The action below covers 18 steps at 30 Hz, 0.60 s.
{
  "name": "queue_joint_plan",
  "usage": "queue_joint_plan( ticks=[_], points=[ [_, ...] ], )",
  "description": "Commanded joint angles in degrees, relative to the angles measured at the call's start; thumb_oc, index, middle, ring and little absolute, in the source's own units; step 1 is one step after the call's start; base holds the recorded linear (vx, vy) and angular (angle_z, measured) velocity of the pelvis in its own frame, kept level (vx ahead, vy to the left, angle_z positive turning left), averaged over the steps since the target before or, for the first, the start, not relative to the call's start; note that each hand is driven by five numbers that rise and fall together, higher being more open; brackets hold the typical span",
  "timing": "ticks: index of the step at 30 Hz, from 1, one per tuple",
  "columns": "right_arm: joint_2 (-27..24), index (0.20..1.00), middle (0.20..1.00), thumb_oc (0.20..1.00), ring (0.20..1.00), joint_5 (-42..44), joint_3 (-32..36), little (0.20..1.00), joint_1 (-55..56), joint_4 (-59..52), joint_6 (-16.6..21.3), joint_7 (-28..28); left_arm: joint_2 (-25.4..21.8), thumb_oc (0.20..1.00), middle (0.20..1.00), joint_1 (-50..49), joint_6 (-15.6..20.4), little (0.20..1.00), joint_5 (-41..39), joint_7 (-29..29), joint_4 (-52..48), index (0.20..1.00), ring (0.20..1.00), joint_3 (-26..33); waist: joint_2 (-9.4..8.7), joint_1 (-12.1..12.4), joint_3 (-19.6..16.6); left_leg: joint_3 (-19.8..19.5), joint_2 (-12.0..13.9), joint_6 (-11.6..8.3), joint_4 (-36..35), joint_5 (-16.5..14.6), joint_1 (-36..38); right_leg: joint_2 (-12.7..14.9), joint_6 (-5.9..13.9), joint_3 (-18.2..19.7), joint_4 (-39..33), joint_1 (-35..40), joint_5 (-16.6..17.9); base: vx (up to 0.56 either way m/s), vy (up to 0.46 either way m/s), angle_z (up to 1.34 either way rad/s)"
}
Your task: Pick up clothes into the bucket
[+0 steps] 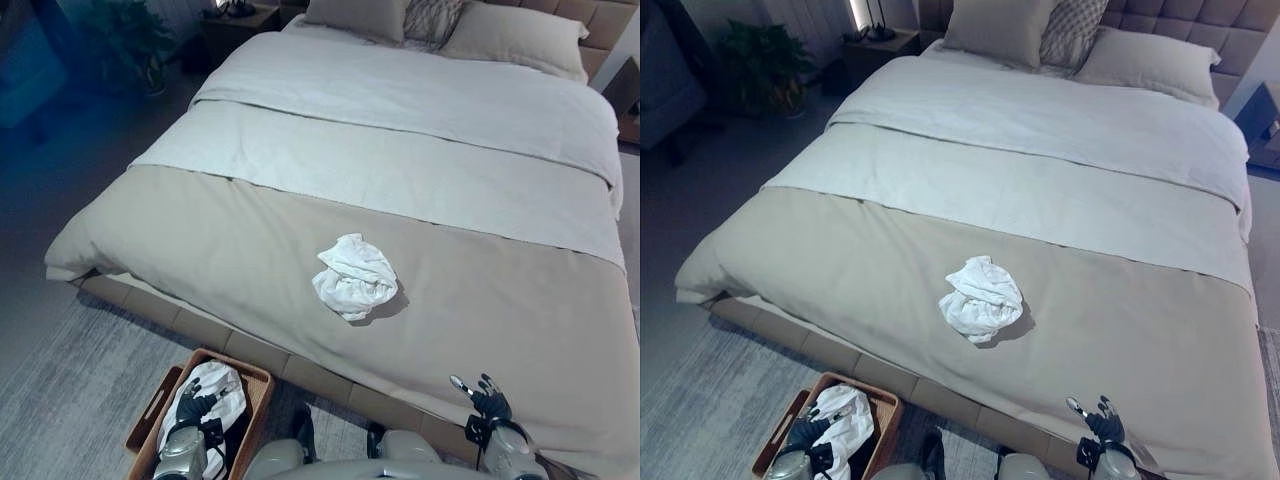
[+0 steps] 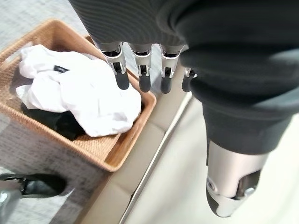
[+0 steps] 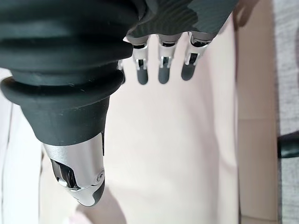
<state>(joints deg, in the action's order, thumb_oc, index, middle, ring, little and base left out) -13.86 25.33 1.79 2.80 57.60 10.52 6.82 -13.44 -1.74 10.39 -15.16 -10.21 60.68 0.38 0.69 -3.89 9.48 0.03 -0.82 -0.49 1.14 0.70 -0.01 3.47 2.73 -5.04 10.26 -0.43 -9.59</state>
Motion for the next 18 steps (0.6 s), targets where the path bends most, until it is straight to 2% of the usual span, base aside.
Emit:
queue_joint_plan(
  ticks=[1, 3, 4, 6, 10, 14, 15, 16, 17, 18],
  points=[
    [-1.35, 1.000, 1.000, 1.000, 1.000, -1.06, 0.17, 1.000, -0.35, -1.24, 0.54, 0.20, 0.44, 1.000, 1.000, -0.07, 0.39, 1.000, 5.06, -1.76, 1.50, 1.000, 1.000, -0.52, -0.17, 0.43, -1.07, -0.57, -1.07, -0.29, 1.77, -1.83, -0.48, 1.83, 2.50, 0.57, -5.18, -0.76, 7.18, 0.08, -0.068, -0.03],
    [-1.50, 1.000, 1.000, 1.000, 1.000, -1.11, -0.11, 1.000, -0.11, -1.24, 0.49, -0.32, 0.68, 1.000, 1.000, -0.72, 0.10, 1.000, 6.64, -1.53, 2.05, 1.000, 1.000, -1.26, -0.27, 0.56, -1.32, -0.44, -0.97, -0.35, 1.67, -1.89, 0.04, 1.75, 2.46, 0.63, -5.46, -0.10, 7.18, 0.06, -0.068, -0.02],
    [-1.96, 1.000, 1.000, 1.000, 1.000, -1.50, 0.06, 1.000, -0.29, -2.41, 1.04, 0.17, 0.45, 1.000, 1.000, -1.31, -0.15, 1.000, 10.84, -1.47, 1.71, 1.000, 1.000, -3.29, -0.29, 0.47, -1.60, -0.36, -0.78, -0.46, 1.40, -1.97, 0.62, 1.63, 2.38, 0.56, -5.73, 0.45, 7.06, 0.03, -0.039, -0.03],
    [-2.08, 1.000, 1.000, 1.000, 1.000, -1.11, 0.13, 1.000, -0.41, -3.14, 1.35, 0.09, 0.30, 1.000, 1.000, -1.64, 0.05, 1.000, 13.11, -1.58, 1.42, 1.000, 1.000, -4.60, -0.15, 0.45, -1.63, -0.35, -0.71, -0.52, 1.14, -1.95, 0.84, 1.49, 2.29, 0.56, -5.87, 0.65, 6.92, 0.02, -0.027, -0.01],
    [-3.29, 1.000, 1.000, 1.000, 1.000, -3.97, -0.43, 1.000, -1.34, -4.65, 1.33, 1.60, 0.49, 1.000, 1.000, -2.92, 0.11, 1.000, 14.24, -0.49, 0.48, 1.000, 1.000, -6.01, 0.05, 0.68, -1.11, -0.51, -0.49, -0.67, 1.21, -1.78, 0.51, 1.34, 2.02, 0.18, -5.62, 0.33, 6.68, 0.00, -0.036, 0.00],
    [-6.49, 1.000, 1.000, 1.000, 1.000, -8.41, -2.81, 1.000, -6.56, -9.17, 1.15, 4.10, -0.44, 1.000, 1.000, -2.95, 0.41, 1.000, 15.28, -1.41, -1.25, 1.000, 1.000, -7.76, 0.43, 1.59, 1.02, -1.25, -0.52, -0.71, 2.06, -1.31, -1.67, 1.30, 1.82, -0.53, -3.81, -2.16, 6.34, -0.08, -0.043, 0.03],
    [-9.38, 1.000, 1.000, 1.000, 1.000, -13.25, -5.37, 1.000, -10.21, -13.08, 1.00, 5.30, -1.27, 1.000, 1.000, -3.57, 0.81, 1.000, 14.97, -2.04, -3.86, 1.000, 1.000, -8.12, 0.90, 2.49, 2.83, -1.59, -0.63, -0.62, 2.78, -1.07, -3.53, 1.46, 1.75, -0.82, -1.60, -4.56, 5.89, -0.12, -0.023, 0.06],
    [-9.38, 1.000, 1.000, 1.000, 1.000, -13.26, -5.37, 1.000, -10.24, -13.08, 0.99, 5.31, -1.26, 1.000, 1.000, -3.55, 0.79, 1.000, 14.98, -2.04, -3.87, 1.000, 1.000, -8.10, 0.92, 2.47, 2.66, -1.60, -0.63, -0.62, 2.74, -0.93, -3.78, 1.46, 1.75, -0.83, -1.70, -4.78, 6.06, -0.16, -0.012, 0.03],
    [-12.57, 1.000, 1.000, 1.000, 1.000, -18.27, -7.47, 1.000, -13.94, -16.83, 1.63, 7.28, -1.91, 1.000, 1.000, -4.42, 1.57, 1.000, 14.30, -3.08, -6.85, 1.000, 1.000, -8.08, 1.54, 3.42, 4.31, -1.97, -0.97, -0.45, 3.60, -0.51, -6.32, 1.73, 1.68, -1.00, 0.33, -7.75, 5.90, -0.09, 0.008, -0.05],
    [-12.58, 1.000, 1.000, 1.000, 1.000, -18.28, -7.49, 1.000, -14.01, -16.78, 1.65, 7.30, -1.89, 1.000, 1.000, -4.40, 1.55, 1.000, 14.30, -3.08, -6.86, 1.000, 1.000, -8.05, 1.55, 3.41, 4.23, -1.95, -0.98, -0.45, 3.68, -0.53, -6.49, 1.74, 1.68, -0.98, 0.45, -7.94, 5.86, -0.11, 0.003, -0.01]
  ],
)
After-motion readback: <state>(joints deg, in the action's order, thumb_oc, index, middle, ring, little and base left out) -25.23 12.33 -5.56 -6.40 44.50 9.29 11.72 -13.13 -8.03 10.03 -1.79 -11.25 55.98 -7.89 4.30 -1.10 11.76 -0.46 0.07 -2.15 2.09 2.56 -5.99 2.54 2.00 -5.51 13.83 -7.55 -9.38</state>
